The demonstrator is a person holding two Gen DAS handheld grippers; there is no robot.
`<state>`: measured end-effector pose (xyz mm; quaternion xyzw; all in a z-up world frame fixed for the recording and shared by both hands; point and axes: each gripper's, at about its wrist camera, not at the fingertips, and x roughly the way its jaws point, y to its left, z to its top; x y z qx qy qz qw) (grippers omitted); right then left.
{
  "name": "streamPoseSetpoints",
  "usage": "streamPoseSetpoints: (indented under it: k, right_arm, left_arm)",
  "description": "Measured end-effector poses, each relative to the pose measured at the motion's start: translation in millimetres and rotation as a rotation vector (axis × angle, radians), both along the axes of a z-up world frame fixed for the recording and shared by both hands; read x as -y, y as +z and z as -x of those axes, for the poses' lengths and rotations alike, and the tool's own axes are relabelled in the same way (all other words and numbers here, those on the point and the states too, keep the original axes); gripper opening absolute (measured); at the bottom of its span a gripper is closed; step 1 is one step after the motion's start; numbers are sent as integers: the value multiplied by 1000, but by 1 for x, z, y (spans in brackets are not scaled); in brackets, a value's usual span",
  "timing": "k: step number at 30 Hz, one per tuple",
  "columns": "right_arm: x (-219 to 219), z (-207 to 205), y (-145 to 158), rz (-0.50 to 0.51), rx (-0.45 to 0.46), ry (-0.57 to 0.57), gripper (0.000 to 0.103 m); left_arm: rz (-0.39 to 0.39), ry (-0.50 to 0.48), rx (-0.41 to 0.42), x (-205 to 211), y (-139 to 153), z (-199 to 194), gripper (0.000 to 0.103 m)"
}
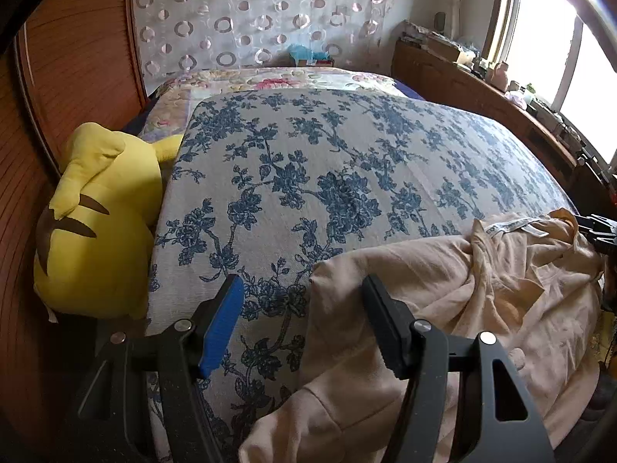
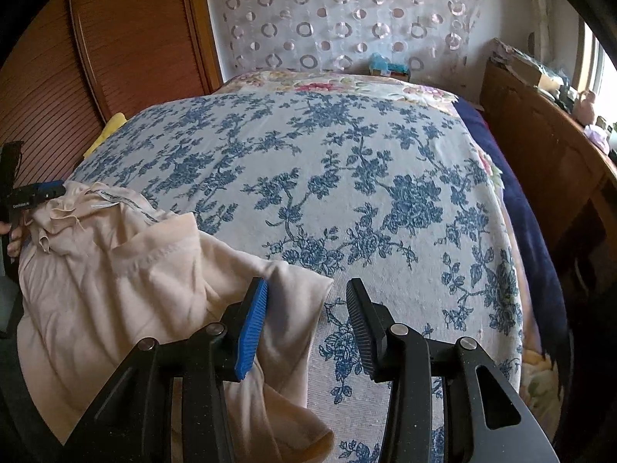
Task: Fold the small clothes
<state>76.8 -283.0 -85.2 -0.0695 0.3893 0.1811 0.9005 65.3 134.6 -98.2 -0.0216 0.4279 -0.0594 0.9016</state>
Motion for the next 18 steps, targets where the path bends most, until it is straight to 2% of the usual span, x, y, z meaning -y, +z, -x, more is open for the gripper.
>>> streamPoseSetpoints:
  k: [2, 13, 18]
  right_arm:
    - [-1, -1, -3, 20, -5, -12, 52]
    - [1, -2, -5, 16, 0, -8, 53]
    - [1, -2, -6, 15, 4, -3, 54]
  left_arm:
    - [-9, 2, 0, 1, 1, -1, 65]
    - [-21, -33, 32, 6, 15, -10, 64]
    - [-10, -45, -10, 5, 7, -14, 52]
